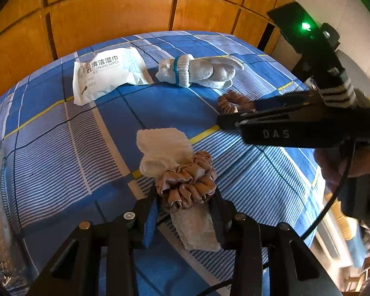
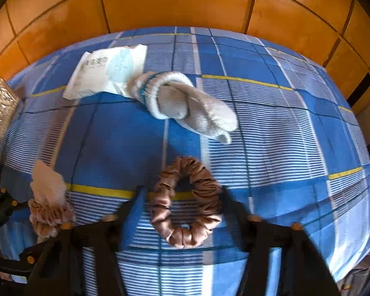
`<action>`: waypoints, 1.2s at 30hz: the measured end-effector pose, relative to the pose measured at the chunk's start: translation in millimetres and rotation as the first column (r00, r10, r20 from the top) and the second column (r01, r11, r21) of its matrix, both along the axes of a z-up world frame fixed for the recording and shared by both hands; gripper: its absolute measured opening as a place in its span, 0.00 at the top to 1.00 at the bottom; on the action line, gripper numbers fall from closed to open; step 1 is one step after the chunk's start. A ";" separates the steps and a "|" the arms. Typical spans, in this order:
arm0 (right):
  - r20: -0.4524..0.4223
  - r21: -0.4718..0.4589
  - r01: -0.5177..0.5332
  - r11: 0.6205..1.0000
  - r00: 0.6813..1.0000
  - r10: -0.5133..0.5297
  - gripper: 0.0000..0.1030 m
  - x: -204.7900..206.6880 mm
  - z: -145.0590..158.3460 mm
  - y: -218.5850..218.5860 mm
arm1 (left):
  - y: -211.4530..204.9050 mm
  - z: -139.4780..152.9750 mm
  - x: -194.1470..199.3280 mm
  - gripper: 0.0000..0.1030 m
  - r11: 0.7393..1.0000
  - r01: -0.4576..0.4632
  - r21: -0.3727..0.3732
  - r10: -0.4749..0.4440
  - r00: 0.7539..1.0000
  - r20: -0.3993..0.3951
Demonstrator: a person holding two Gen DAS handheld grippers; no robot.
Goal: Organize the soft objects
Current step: 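Grasp the brown satin scrunchie with the right tool while the left tool holds its scrunchie, then carry the brown scrunchie with white cloth into the gold tray and open the left tool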
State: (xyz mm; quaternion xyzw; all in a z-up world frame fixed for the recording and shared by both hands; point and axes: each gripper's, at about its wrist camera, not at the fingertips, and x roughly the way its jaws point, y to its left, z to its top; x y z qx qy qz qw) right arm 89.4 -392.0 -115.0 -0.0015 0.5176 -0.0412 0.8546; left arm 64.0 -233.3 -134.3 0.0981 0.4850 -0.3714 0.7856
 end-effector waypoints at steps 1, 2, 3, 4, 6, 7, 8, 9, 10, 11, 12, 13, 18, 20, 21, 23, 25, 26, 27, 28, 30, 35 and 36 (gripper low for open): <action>0.008 -0.002 0.005 1.000 1.000 -0.005 0.82 -0.4 1.0 1.1 | 0.8 0.3 1.0 0.65 1.000 -0.002 -0.004 0.002 1.000 -0.006; 0.005 -0.002 0.006 1.000 1.000 -0.006 0.82 -0.5 0.7 2.6 | 2.0 0.6 2.6 0.65 1.000 -0.006 -0.009 0.006 1.000 -0.017; 0.005 0.010 0.007 1.000 1.000 -0.007 0.84 -2.0 -0.2 4.0 | 4.0 1.1 5.2 0.66 1.000 -0.015 -0.019 0.014 0.999 -0.036; 0.010 0.023 0.008 1.000 1.000 -0.008 0.84 -4.4 -0.9 5.5 | 6.2 1.6 7.9 0.67 0.999 -0.024 -0.030 0.022 0.998 -0.056; 0.021 0.046 0.017 0.999 1.000 -0.018 0.84 -7.8 -3.3 7.5 | 10.2 3.4 12.9 0.67 0.998 -0.041 -0.038 0.038 0.996 -0.081; 0.023 0.056 0.025 0.998 0.999 -0.027 0.84 -10.0 -4.4 8.2 | 11.4 4.3 15.7 0.67 0.998 -0.049 -0.039 0.045 0.995 -0.091; 0.024 0.066 0.035 0.997 0.999 -0.037 0.82 -10.4 -4.9 8.2 | 12.6 6.8 19.4 0.67 0.997 -0.059 -0.045 0.054 0.993 -0.104; 0.023 0.072 0.042 0.997 0.999 -0.043 0.82 -10.1 -4.4 9.2 | 13.7 11.4 24.5 0.67 0.996 -0.071 -0.052 0.065 0.992 -0.109; 0.019 0.067 0.045 0.997 0.999 -0.046 0.81 -9.0 -4.9 10.4 | 14.1 16.0 28.1 0.67 0.995 -0.079 -0.054 0.073 0.992 -0.107; 0.015 0.058 0.046 0.997 0.999 -0.047 0.81 -8.9 -4.8 11.9 | 13.8 23.3 34.0 0.67 0.994 -0.088 -0.058 0.082 0.992 -0.098; 0.012 0.051 0.048 0.998 0.999 -0.048 0.80 -8.0 -4.3 13.3 | 13.8 33.3 40.5 0.67 0.993 -0.096 -0.063 0.091 0.993 -0.081; 0.009 0.038 0.047 0.998 0.999 -0.047 0.80 -7.1 -4.3 15.2 | 14.1 41.7 47.1 0.67 0.992 -0.104 -0.064 0.100 0.993 -0.065; 0.027 0.002 0.030 1.000 0.999 -0.030 0.81 -9.0 -5.6 19.6 | 29.5 108.6 103.6 0.67 0.978 -0.197 -0.075 0.200 0.979 0.046; 0.041 0.000 0.024 1.000 0.999 -0.024 0.81 -11.4 -6.1 19.7 | 46.6 135.9 130.9 0.67 0.964 -0.256 -0.072 0.262 0.961 0.093; 0.045 0.003 0.024 1.000 0.999 -0.024 0.81 -12.1 -6.3 19.4 | 55.5 144.7 140.9 0.67 0.957 -0.281 -0.068 0.287 0.951 0.111; 0.051 0.003 0.023 1.000 0.998 -0.024 0.81 -14.5 -6.5 19.9 | 86.0 165.3 169.4 0.67 0.929 -0.366 -0.060 0.371 0.918 0.142; 0.053 -0.003 0.025 1.000 0.998 -0.025 0.81 -14.8 -6.4 20.3 | 120.7 178.2 188.5 0.67 0.894 -0.444 -0.059 0.448 0.881 0.155; 0.054 -0.004 0.027 1.000 0.998 -0.026 0.81 -16.2 -6.6 20.6 | 142.8 184.7 197.3 0.67 0.871 -0.488 -0.057 0.490 0.855 0.167; 0.054 -0.008 0.028 1.000 0.998 -0.028 0.81 -16.5 -6.5 21.1 | 159.2 187.9 201.8 0.67 0.855 -0.517 -0.053 0.517 0.837 0.180; 0.053 -0.012 0.029 1.000 0.998 -0.028 0.80 -17.0 -6.5 21.5 | 176.3 191.1 205.3 0.67 0.837 -0.546 -0.048 0.544 0.817 0.194; 0.051 -0.020 0.031 0.999 0.998 -0.030 0.81 -16.4 -5.9 22.4 | 216.4 195.8 206.2 0.67 0.798 -0.602 -0.046 0.597 0.775 0.207; 0.062 -0.043 0.032 0.999 0.998 -0.029 0.81 -17.0 -7.4 26.2 | 297.9 195.1 189.0 0.67 0.720 -0.692 -0.051 0.684 0.695 0.221; 0.067 -0.047 0.033 0.998 0.997 -0.030 0.81 -17.7 -7.6 26.9 | 316.7 193.0 180.8 0.67 0.704 -0.709 -0.054 0.700 0.678 0.223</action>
